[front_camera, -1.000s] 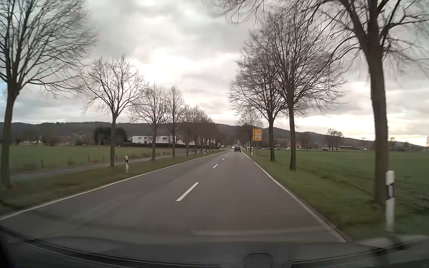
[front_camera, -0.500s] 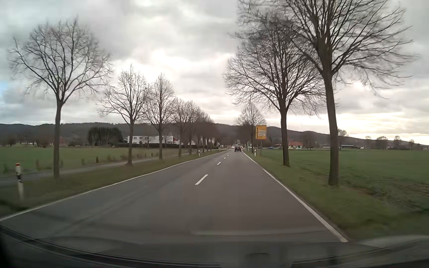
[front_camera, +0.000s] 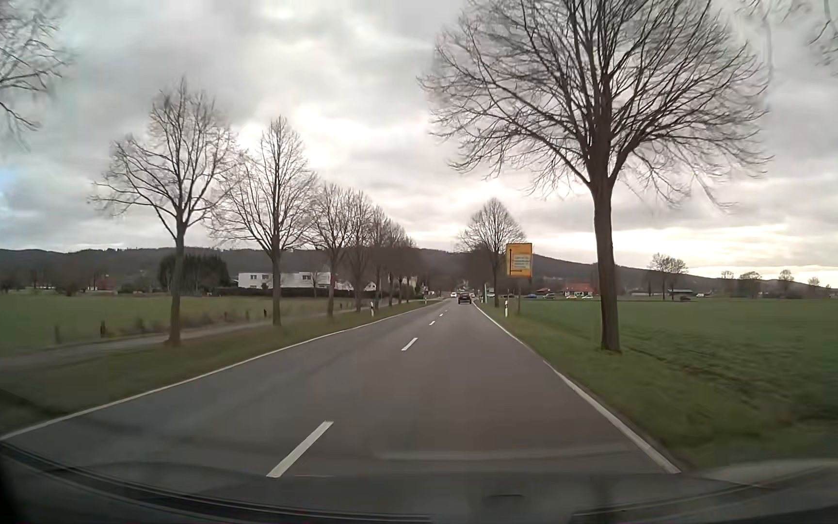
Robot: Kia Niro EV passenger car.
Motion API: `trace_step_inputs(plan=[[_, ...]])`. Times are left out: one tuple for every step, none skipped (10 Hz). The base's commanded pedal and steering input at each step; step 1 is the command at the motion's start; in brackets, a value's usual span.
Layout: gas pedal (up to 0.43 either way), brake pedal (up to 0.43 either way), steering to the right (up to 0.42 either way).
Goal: Follow the waypoints while adhering to traffic rules and regulations
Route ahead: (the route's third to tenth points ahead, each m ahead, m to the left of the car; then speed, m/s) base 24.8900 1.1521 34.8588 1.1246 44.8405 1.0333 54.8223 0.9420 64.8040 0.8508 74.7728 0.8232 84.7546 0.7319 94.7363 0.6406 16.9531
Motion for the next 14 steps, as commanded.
trace_step_inputs(plan=[[0.138, 0.000, 0.005], [0.138, 0.000, 0.003], [0.150, 0.000, 0.003], [0.157, 0.000, 0.003], [0.157, 0.000, 0.003], [0.157, 0.000, 0.003], [0.157, 0.000, 0.003], [0.157, 0.000, 0.003], [0.169, 0.000, 0.003], [0.177, 0.000, 0.004], [0.177, 0.000, 0.004], [0.189, 0.000, 0.004], [0.189, 0.000, 0.004], [0.197, 0.000, 0.005]])
